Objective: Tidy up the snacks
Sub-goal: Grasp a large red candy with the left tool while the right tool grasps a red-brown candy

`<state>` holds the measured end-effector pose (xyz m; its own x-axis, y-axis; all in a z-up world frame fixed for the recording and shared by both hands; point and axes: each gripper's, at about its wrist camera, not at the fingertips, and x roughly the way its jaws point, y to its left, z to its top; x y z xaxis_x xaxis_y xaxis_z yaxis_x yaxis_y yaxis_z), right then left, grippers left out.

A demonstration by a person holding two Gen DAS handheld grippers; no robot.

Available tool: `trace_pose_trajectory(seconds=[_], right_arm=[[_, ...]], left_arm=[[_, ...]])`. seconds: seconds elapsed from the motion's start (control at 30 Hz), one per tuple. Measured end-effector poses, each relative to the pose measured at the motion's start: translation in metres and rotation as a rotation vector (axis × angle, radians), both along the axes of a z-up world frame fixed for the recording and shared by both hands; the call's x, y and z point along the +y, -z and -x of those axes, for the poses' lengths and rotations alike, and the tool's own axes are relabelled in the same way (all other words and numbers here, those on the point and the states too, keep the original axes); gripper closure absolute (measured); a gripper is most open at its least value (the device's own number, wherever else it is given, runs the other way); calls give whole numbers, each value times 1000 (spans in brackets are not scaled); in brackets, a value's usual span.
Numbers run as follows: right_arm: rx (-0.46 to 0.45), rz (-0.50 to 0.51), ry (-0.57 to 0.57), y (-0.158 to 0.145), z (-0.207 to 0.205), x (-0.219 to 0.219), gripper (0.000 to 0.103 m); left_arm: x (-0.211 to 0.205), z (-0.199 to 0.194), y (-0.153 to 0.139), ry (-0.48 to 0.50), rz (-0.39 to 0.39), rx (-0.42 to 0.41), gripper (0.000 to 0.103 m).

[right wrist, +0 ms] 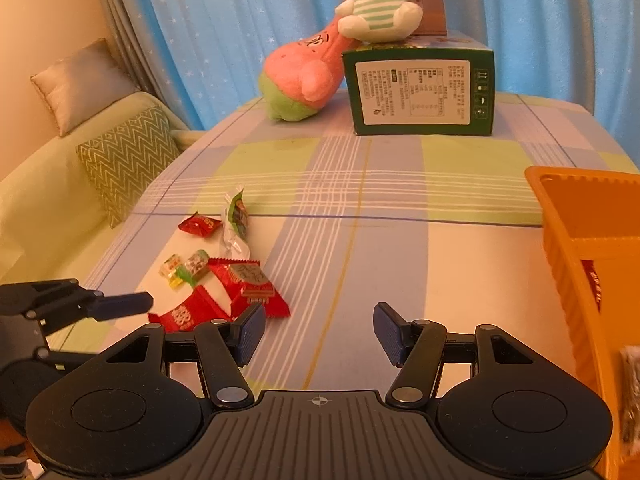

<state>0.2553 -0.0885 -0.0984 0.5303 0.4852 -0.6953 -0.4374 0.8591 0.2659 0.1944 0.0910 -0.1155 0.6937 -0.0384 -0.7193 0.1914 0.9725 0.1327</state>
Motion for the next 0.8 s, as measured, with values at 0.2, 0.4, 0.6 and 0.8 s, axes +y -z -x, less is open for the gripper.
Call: trace_pose_trajectory(seconds=[0.2,0.4,0.6,0.8], right_arm=[[5,-4,-4,6,-14,3,43],[-6,-8,-63,8,-19,15,43],[-16,-29,-142,11,-23,34,43],[-11,-16,-212,19,-31,57,43]], left_arm=[[-9,-12,18,51,-100,33,65],[-6,-19,22,50,-87,46,77],[16,-16,15,-50,6,57,80],[40,-10,8,-149,82,48,80]])
